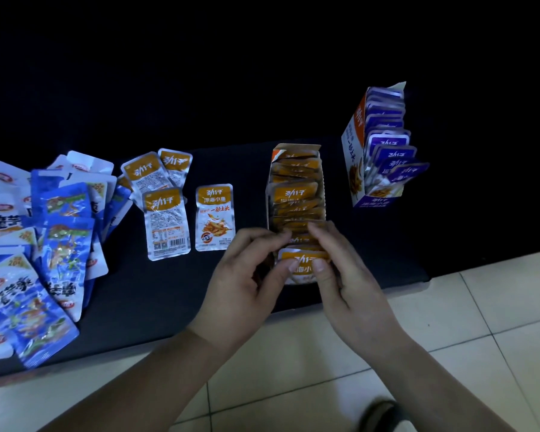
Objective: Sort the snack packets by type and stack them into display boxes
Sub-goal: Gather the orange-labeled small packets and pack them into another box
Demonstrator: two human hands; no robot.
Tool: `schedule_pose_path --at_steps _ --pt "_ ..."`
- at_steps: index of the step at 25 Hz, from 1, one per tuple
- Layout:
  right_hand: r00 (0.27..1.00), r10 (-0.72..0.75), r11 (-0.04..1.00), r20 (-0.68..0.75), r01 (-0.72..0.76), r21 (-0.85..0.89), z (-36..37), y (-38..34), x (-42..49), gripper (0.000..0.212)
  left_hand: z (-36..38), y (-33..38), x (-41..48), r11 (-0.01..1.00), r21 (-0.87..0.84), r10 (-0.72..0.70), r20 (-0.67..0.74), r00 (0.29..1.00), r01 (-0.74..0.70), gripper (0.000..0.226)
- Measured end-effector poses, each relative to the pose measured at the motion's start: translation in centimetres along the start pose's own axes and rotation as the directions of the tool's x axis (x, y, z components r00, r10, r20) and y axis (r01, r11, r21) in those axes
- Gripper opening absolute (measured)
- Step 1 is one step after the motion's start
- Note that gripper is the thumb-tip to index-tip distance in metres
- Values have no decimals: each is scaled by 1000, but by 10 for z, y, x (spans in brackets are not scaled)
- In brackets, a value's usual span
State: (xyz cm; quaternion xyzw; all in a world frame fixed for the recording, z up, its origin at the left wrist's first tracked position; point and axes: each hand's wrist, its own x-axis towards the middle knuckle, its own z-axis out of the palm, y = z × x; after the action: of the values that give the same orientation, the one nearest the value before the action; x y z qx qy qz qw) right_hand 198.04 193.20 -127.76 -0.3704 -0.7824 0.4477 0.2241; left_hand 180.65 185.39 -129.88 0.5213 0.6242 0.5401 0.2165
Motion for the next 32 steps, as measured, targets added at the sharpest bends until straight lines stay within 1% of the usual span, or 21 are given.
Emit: schedule_pose_path --at_steps 2,4,6,8,9,12,13,15,17,18,20,21,23,25,26,27,28,29,30,31,32 --pt "999 34 995 23 -36 97 3 1 3 53 -1 -2 3 1000 23 -20 -17 1000 20 39" --pt "998 59 981 17 -61 185 4 -1 4 58 -4 -1 1 997 34 -71 -22 997 72 46" --pt "999 47 968 -18 -41 247 4 -3 1 59 -3 1 -8 989 -50 -138 29 990 139 53" --pt "997 73 966 -18 -66 248 5 -4 0 57 1 2 -14 971 -162 -155 118 981 173 56" --pt "994 107 964 -8 -101 244 5 -4 1 57 3 1 -14 970 -175 -149 129 980 171 55" --pt "979 201 957 42 -205 207 0 -3 13 57 7 -4 -4 980 -113 -151 93 984 161 53" --pt "977 212 959 34 -215 187 -2 -5 17 57 10 -4 0 984 -94 -146 84 986 153 54" --pt "976 201 970 -80 -187 158 -5 -6 23 60 18 -3 8 984 -84 -149 68 986 155 57" --pt "952 206 963 -226 -157 217 -7 -6 25 65 25 -2 19 974 -113 -190 80 979 198 62" --pt "937 213 957 -276 -143 254 -8 -5 25 67 26 -1 23 966 -131 -209 99 973 220 64" --pt "916 231 951 -329 -140 277 -9 -6 24 69 23 0 24 958 -149 -230 119 966 246 65" --pt "911 234 954 -340 -146 263 -11 -8 23 70 19 1 22 954 -139 -250 121 961 266 65" --pt "912 203 972 -357 -143 188 -14 -12 22 70 8 6 13 929 -120 -338 117 934 351 66" --pt "918 95 995 -386 -95 19 -14 -20 21 66 -3 7 -1 899 -125 -407 109 907 419 67" --pt "919 -3 994 -394 -39 -100 -12 -26 21 61 -11 5 -7 900 -111 -412 100 906 422 65" --pt "915 -118 977 -387 36 -212 -8 -33 22 58 -20 2 -10 909 -77 -404 83 911 410 63" --pt "906 -215 952 -364 111 -284 -2 -41 24 56 -31 -1 -12 922 -13 -386 60 921 387 59" --pt "901 -274 937 -338 171 -303 6 -49 27 53 -43 -7 -10 936 97 -342 19 939 339 53" --pt "905 -295 937 -307 212 -277 15 -57 32 50 -54 -15 -6 928 263 -265 -31 964 264 47" --pt "922 -288 947 -258 234 -220 29 -65 39 46 -67 -25 2 868 466 -161 -66 985 173 44" --pt "950 -250 963 -186 225 -148 43 -72 46 42 -79 -32 12 758 643 -97 -57 994 111 47"
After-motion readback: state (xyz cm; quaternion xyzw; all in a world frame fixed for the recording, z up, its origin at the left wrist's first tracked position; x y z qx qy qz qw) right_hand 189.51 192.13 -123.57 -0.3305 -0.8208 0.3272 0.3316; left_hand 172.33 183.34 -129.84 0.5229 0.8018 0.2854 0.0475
